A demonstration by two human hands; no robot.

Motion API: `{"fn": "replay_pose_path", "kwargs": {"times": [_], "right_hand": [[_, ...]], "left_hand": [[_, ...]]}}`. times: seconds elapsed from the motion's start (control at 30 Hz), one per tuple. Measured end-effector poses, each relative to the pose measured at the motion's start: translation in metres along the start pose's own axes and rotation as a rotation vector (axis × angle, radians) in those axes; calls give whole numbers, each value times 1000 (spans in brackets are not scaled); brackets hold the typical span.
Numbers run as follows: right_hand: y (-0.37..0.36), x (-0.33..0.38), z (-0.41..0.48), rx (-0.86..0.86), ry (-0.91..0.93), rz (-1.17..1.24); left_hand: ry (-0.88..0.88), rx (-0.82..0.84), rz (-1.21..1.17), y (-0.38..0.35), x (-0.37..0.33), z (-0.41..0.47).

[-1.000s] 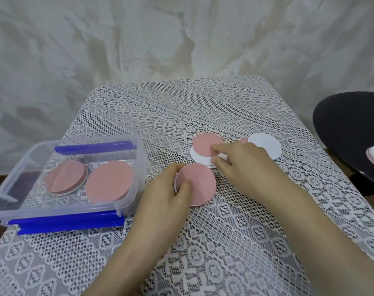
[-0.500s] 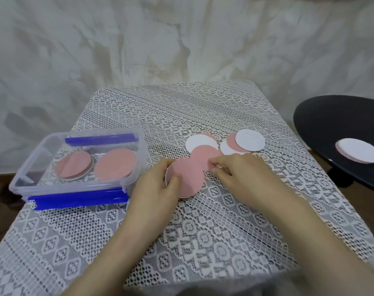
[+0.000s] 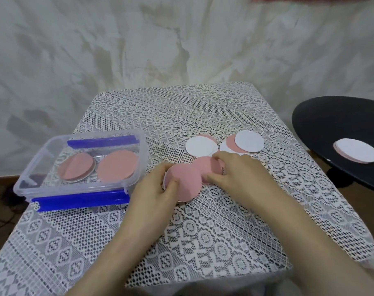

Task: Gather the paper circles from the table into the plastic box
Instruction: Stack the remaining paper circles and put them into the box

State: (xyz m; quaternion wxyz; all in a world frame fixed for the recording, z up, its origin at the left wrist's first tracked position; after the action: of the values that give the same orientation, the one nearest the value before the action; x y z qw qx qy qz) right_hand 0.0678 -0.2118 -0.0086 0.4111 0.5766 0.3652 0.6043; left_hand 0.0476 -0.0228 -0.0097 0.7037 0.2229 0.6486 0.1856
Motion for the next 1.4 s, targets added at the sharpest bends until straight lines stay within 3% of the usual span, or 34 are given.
{"fn": "replay_pose_path", "kwargs": {"times": [0.17, 0.4, 0.6, 0.77, 0.97, 1.23, 1.4], "right_hand": [[2, -4, 6, 41, -59, 29], [16, -12, 5, -88, -29, 96], [18, -11, -7, -90, 55, 619], [29, -15, -22, -149, 63, 758], [7, -2, -38, -14, 99, 567], [15, 9, -44, -60, 142, 491], [10, 13, -44, -13, 198, 309]], "left_hand": [[-3, 7, 10, -2, 0, 7], [-22, -10, 43, -2, -3, 5], [-27, -10, -19, -3, -1, 1], [-30, 7, -61, -5, -2, -5], [-79, 100, -169, -17, -17, -17], [-275, -35, 59, -6, -32, -21], [-300, 23, 207, -14, -29, -17]]}}
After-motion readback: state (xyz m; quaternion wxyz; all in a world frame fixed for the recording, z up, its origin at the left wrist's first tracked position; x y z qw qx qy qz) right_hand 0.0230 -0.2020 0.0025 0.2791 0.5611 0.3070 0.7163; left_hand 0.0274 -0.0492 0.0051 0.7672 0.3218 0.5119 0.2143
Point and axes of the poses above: each hand's wrist, its own z-axis towards the middle knuckle, its own y-axis out of the back of the hand, x = y × z, the point moved 8 cm from there along z, towards the middle knuckle, and after that the axes turned 3 degrees about -x, right-handed, at the moved point
